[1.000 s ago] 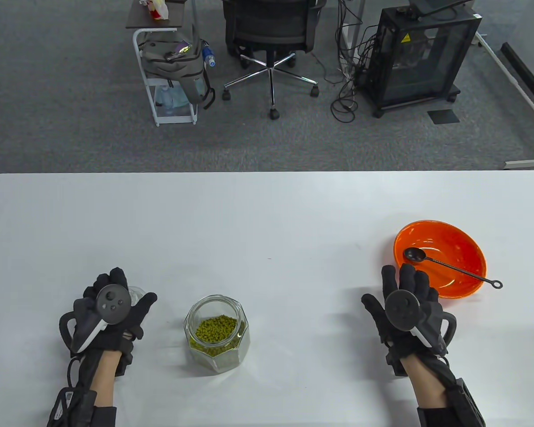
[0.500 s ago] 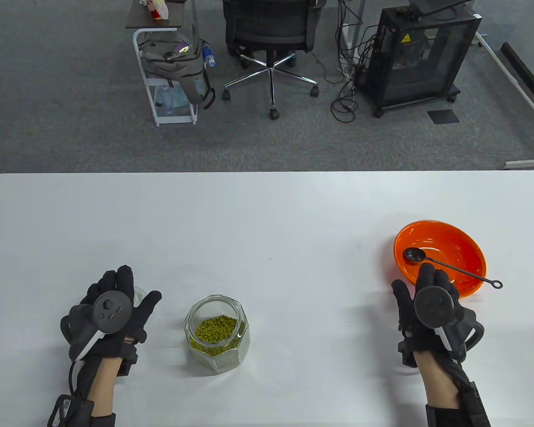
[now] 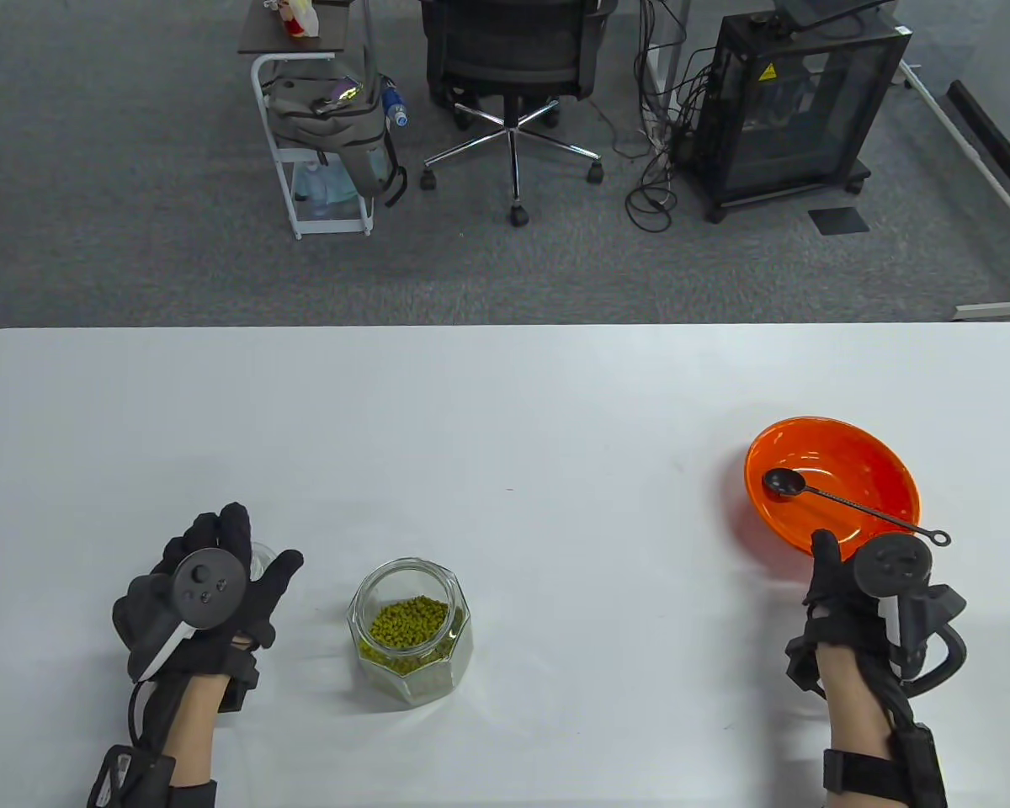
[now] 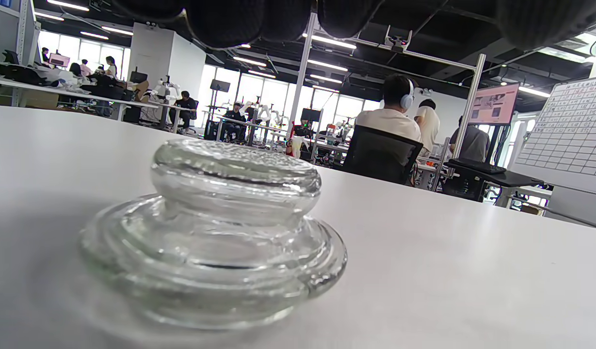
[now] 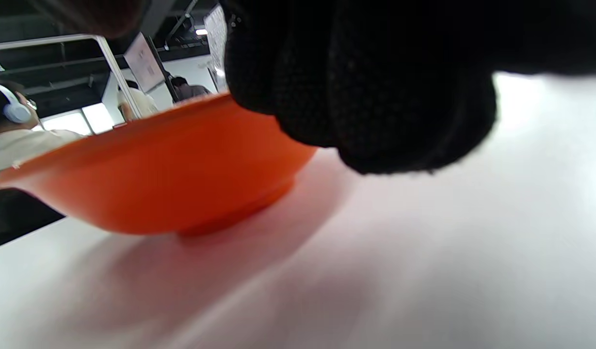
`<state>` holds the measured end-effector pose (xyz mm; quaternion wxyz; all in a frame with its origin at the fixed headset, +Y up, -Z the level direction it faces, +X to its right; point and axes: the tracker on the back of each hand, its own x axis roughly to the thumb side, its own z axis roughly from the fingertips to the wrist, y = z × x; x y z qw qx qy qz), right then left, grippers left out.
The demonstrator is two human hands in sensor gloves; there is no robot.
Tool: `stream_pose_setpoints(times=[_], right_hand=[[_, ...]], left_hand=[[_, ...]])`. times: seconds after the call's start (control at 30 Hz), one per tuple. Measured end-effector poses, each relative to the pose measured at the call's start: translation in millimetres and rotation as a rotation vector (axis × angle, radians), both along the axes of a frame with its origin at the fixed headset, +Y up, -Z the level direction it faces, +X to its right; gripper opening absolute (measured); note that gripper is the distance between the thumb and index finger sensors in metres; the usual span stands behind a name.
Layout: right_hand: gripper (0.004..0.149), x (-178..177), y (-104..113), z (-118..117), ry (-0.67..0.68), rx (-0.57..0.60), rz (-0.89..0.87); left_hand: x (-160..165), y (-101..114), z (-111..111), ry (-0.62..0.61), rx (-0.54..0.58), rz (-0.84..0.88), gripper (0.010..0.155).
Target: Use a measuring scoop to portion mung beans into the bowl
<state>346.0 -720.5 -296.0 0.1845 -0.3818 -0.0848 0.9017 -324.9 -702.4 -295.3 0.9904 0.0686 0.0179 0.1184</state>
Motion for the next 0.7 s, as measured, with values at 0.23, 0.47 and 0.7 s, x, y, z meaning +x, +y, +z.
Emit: stream_pose_setpoints(times=[0.23,0.47,0.7], right_hand=[[0.071,10,-8,-6,-0.068,-0.031,-0.054],[0.071,20,-20,-13,-0.127,-0.052,-0.125],[0.062,30,-25,-11,-0.156,-0.001,-0.224]], left_hand=[[-2,-2,-4,0.002,-0.02,-0.001,0.09],[-2,-3,-4,-0.001,-0.024,0.0,0.09],[0,-4,-4,-0.006,-0.026,-0.007,0.09]])
